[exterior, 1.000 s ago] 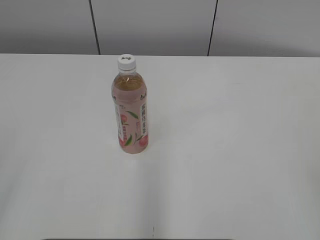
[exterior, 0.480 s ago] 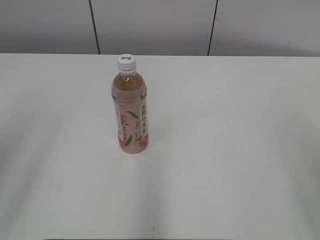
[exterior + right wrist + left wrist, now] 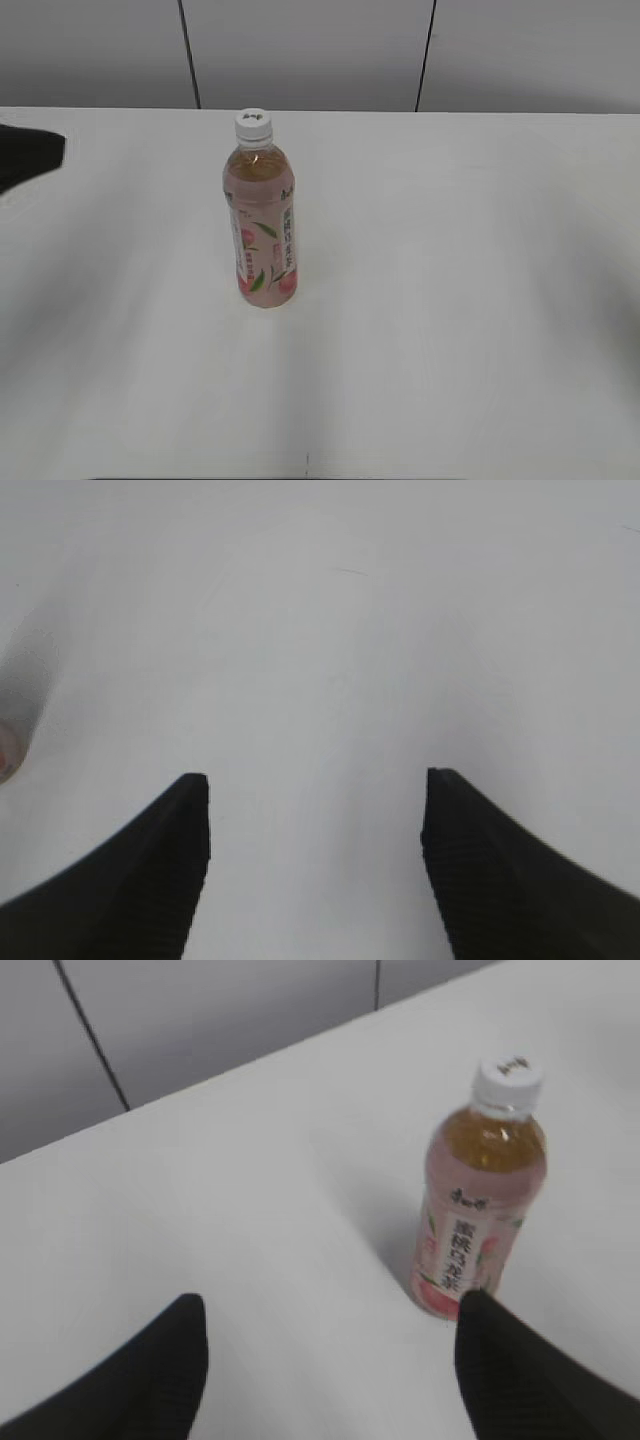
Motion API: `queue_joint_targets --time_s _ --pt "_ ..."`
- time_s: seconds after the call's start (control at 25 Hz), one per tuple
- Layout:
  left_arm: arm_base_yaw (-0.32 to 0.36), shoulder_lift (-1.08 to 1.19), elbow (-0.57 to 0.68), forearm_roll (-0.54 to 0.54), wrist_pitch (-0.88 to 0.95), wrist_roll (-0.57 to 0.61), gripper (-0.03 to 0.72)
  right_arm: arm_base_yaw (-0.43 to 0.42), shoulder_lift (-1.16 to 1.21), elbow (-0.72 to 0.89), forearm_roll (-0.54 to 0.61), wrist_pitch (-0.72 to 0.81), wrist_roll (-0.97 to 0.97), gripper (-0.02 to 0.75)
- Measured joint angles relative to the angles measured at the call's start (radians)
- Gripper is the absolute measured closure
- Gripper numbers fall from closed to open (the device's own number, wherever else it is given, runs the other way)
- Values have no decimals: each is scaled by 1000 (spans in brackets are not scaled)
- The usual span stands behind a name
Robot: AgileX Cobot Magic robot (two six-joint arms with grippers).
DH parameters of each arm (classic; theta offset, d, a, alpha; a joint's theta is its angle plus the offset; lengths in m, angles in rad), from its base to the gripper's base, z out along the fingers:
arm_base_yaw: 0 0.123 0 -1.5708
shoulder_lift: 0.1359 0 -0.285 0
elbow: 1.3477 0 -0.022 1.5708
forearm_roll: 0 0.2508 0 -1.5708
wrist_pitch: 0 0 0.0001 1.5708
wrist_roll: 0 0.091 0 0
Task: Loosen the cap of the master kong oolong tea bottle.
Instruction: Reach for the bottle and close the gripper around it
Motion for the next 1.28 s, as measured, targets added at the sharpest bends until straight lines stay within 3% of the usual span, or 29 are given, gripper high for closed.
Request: queue_joint_targets --time_s 0.12,0.2,0.36,0.6,0.72,0.88,1.12,1.28 --pt "-65 64 0 8 -21 22 216 0 65 0 4 -54 -21 234" --pt "-88 109 8 -55 -54 23 216 0 93 0 5 -67 -33 234" --pt "-94 159 87 -193 -178 11 239 0 127 0 5 -99 -52 234" --pt "-100 175 244 -229 -415 5 253 0 132 0 5 -128 -58 234" --pt "-120 168 254 -234 -501 3 254 0 132 0 5 -130 -59 234" --pt "-190 165 254 -173 -526 3 254 0 132 0 5 -131 -59 234" --pt "-325 165 259 83 -623 1 254 0 132 0 5 -131 -60 234" --pt "-335 177 259 127 -647 -5 253 0 132 0 5 -131 -60 234"
